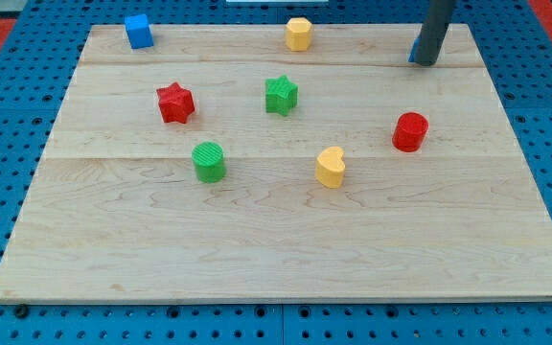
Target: Place the green circle diagonally to the left of red star
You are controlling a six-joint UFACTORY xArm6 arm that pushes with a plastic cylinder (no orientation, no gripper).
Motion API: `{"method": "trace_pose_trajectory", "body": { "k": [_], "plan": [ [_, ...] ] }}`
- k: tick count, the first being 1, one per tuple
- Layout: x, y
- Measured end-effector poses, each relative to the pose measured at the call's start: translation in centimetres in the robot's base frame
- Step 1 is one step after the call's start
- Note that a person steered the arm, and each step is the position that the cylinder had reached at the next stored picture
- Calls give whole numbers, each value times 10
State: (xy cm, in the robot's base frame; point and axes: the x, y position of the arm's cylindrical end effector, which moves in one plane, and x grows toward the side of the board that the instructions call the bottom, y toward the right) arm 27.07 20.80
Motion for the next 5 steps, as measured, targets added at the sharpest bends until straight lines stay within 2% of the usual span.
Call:
{"method": "trace_pose_trajectory", "body": {
  "k": [1,2,3,4,5],
  "plan": [
    [15,3],
    [55,-16],
    [76,-70],
    [74,-107],
    [49,-163]
  ]
}}
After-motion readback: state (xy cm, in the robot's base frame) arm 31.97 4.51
